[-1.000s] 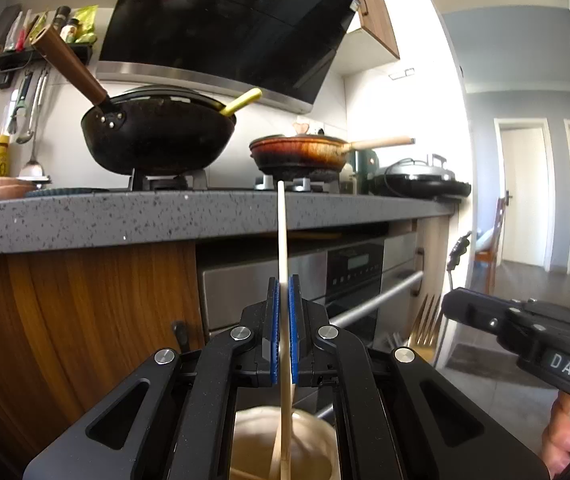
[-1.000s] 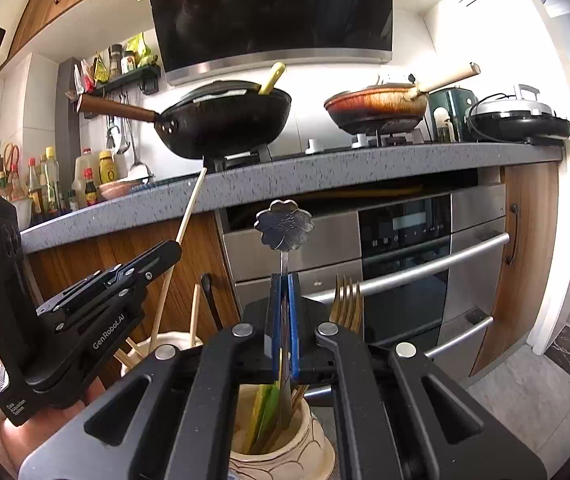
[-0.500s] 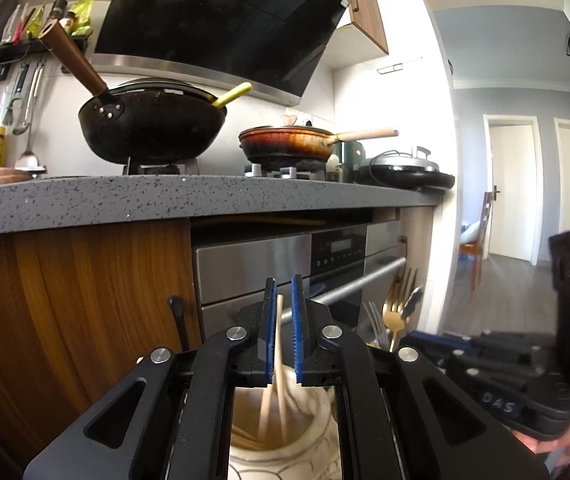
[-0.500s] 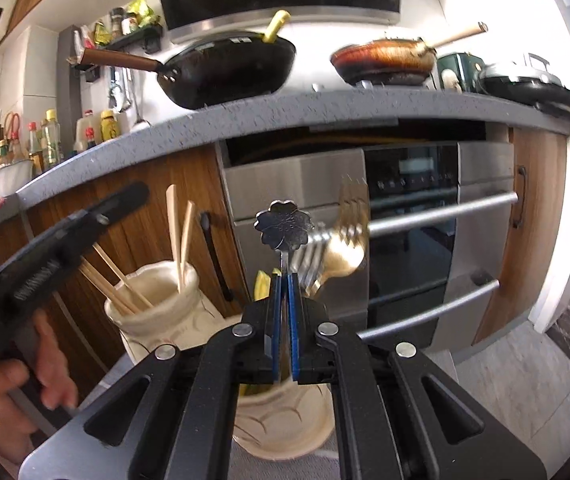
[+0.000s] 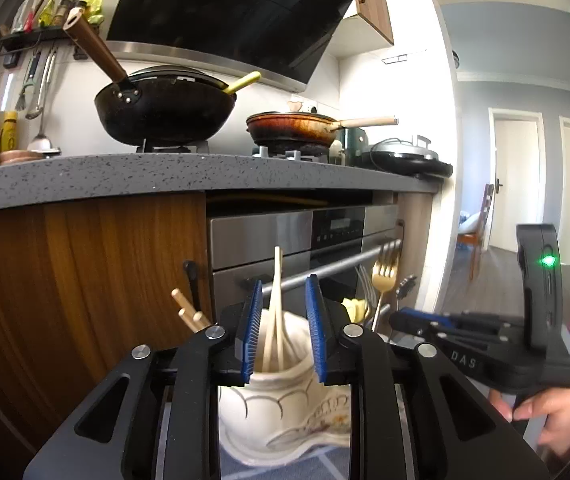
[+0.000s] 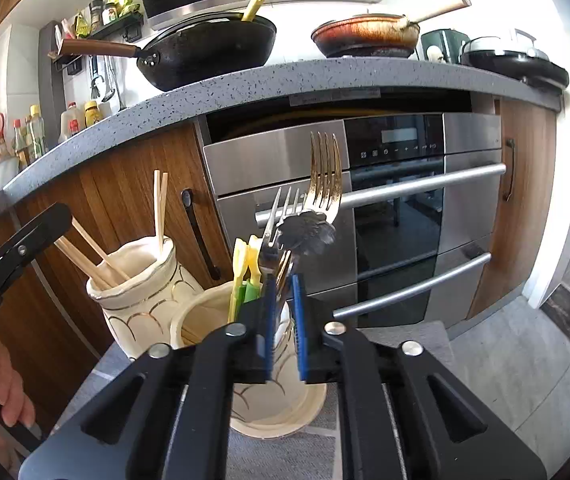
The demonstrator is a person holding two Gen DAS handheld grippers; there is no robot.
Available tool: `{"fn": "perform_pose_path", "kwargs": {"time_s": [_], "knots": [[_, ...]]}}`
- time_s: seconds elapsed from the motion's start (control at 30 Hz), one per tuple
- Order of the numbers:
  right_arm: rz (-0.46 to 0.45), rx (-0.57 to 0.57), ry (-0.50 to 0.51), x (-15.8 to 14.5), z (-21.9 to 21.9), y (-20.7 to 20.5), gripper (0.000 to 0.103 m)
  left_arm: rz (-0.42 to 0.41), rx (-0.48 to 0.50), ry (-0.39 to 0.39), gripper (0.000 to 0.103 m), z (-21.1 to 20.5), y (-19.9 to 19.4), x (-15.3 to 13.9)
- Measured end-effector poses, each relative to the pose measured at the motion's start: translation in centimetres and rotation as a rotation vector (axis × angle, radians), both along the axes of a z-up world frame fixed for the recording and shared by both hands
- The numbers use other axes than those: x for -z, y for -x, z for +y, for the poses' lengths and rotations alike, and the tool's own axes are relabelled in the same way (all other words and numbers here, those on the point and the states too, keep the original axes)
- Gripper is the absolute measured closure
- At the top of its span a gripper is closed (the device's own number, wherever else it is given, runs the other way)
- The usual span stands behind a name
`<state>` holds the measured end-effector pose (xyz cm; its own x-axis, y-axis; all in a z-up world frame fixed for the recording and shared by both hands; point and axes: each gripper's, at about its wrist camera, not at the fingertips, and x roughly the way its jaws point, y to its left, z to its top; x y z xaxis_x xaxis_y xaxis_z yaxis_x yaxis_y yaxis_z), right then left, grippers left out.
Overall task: Organize utensils
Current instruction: 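Open both tools and pull them back from the holder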
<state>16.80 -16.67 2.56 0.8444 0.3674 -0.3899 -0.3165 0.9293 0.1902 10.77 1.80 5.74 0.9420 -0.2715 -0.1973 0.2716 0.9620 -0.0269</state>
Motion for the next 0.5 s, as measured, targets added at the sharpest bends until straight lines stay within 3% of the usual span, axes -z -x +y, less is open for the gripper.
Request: {"fn": "perform_pose_path", "kwargs": {"time_s": [0.07, 0.13, 0.5], "knots": [[-0.006, 0.001, 0.009, -0.1, -0.2, 0.5, 0.074, 0.002, 0.001, 0.002, 0.068, 0.2, 0.7, 0.0], [-0.015, 0.006, 0.016, -0.1, -0.5, 1.5, 0.067, 0.008, 0.004, 0.010, 0.062, 0.5, 1.6, 0.3], [0.017, -0.027, 0.091, 2.7, -1.1, 6.9, 0.042, 0.096, -0.019, 0.002, 0.045, 1.5, 5.0, 4.0]]}}
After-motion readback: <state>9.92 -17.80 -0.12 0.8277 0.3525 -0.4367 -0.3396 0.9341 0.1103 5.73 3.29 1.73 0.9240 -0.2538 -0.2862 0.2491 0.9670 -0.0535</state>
